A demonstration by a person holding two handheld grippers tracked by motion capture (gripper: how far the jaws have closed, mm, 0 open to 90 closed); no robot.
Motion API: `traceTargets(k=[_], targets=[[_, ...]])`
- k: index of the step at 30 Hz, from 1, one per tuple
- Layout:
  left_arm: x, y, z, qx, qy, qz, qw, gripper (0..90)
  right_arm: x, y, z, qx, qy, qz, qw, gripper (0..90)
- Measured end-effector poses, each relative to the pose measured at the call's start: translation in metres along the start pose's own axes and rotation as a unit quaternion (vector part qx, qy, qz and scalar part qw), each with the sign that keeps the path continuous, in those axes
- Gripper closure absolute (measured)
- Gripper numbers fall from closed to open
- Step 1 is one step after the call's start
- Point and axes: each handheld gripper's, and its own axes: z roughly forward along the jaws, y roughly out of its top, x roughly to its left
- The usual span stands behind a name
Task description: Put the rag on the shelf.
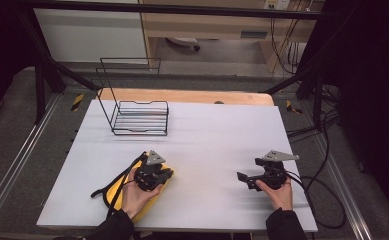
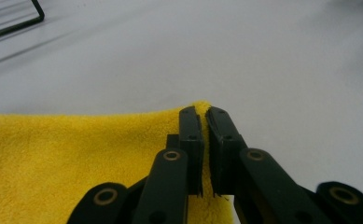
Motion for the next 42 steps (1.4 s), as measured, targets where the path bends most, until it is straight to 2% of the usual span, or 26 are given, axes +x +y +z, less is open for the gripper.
traceTargets(k=[11, 18, 21, 25, 28, 30, 32, 33, 34, 36, 39, 41, 42], targets=[[-0.005, 0.030, 0.021, -0.019, 0.010, -0.031, 0.9993, 84.9, 0.000, 0.000, 0.001, 0.000, 0.001, 0.002, 1.0000, 1.5], [-0.013, 0.042, 0.042, -0.016, 0.018, -0.034, 0.9991, 84.9, 0.000, 0.000, 0.001, 0.000, 0.001, 0.002, 1.0000, 1.5], [-0.012, 0.043, 0.053, -0.011, 0.015, -0.042, 0.9989, 84.7, 0.000, 0.000, 0.001, -0.001, 0.001, 0.000, 1.0000, 1.5], [-0.012, 0.039, 0.063, 0.002, 0.012, -0.035, 0.9993, 83.8, 0.000, 0.000, 0.002, -0.002, 0.001, -0.001, 1.0000, 1.6], [-0.011, 0.038, 0.065, 0.002, 0.008, -0.023, 0.9997, 82.6, 0.000, 0.000, 0.002, 0.000, 0.001, -0.001, 1.0000, 1.6], [-0.010, 0.038, 0.064, -0.001, -0.002, -0.014, 0.9999, 79.0, 0.000, 0.000, 0.002, 0.000, 0.001, -0.001, 1.0000, 1.6], [-0.009, 0.039, 0.059, -0.010, -0.014, -0.007, 0.9998, 67.7, 0.001, -0.001, 0.002, 0.000, 0.001, -0.001, 1.0000, 1.6], [-0.008, 0.039, 0.056, -0.011, -0.019, -0.003, 0.9997, 61.5, 0.001, -0.001, 0.002, 0.000, 0.001, -0.001, 1.0000, 1.6], [-0.007, 0.039, 0.051, -0.013, -0.021, 0.004, 0.9997, 61.5, 0.001, -0.001, 0.002, 0.000, 0.001, -0.001, 1.0000, 1.6], [-0.003, 0.039, 0.039, -0.015, -0.029, 0.014, 0.9994, 54.5, 0.001, -0.001, 0.002, 0.000, 0.001, -0.001, 1.0000, 1.6], [0.008, 0.037, 0.020, -0.003, -0.028, 0.025, 0.9993, 40.4, 0.002, -0.001, 0.002, 0.000, 0.001, 0.002, 1.0000, 1.6], [0.017, 0.033, 0.007, -0.003, -0.022, 0.032, 0.9992, 38.4, 0.002, -0.001, 0.002, 0.001, 0.001, 0.004, 1.0000, 1.6], [0.022, 0.030, 0.000, -0.001, -0.019, 0.036, 0.9992, 33.8, 0.002, -0.001, 0.002, -0.001, 0.002, 0.005, 1.0000, 1.6]])
